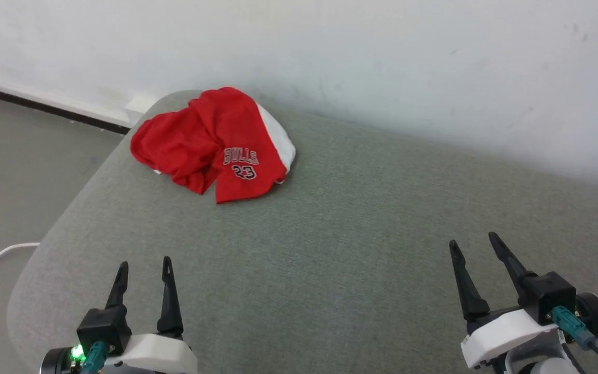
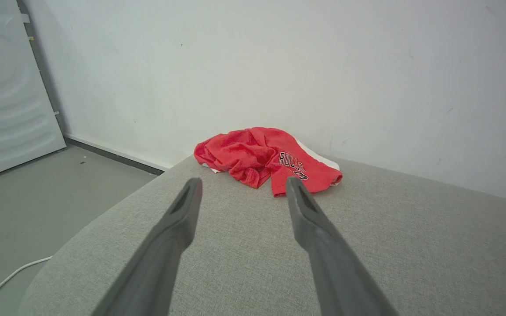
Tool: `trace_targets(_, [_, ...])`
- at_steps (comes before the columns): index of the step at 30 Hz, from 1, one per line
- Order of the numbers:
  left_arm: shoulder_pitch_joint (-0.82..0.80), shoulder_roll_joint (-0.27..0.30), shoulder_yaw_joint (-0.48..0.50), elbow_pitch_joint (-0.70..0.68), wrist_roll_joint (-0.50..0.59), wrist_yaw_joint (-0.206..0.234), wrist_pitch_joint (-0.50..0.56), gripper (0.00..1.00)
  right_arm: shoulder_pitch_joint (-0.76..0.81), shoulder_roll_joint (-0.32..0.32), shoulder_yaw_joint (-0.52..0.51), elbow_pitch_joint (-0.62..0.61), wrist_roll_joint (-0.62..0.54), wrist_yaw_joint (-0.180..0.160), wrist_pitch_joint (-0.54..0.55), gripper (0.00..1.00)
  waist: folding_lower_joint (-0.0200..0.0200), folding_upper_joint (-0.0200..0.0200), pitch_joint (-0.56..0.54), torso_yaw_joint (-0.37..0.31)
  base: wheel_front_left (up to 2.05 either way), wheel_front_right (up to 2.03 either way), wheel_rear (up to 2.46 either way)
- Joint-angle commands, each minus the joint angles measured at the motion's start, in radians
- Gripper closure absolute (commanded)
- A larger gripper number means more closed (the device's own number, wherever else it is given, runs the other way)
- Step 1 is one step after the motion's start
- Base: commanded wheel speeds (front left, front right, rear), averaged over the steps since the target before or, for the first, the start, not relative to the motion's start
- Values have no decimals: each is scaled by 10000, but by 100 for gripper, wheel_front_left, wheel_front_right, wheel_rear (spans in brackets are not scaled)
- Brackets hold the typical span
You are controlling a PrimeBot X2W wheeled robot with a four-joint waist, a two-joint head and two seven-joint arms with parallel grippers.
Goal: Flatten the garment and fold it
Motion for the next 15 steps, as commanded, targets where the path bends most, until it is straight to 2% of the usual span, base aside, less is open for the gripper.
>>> trace_targets(1, [132,-16,29,82,-77,34,-118,0,6,20,18,60,43,-14,-111,0,0,1,-50,358,0,0,0])
trace_targets(15, [232,-18,105,266,-239,134,-390,0,-15,24,114,250,92,-16,-383,0,0,1,-61,1285,0,0,0])
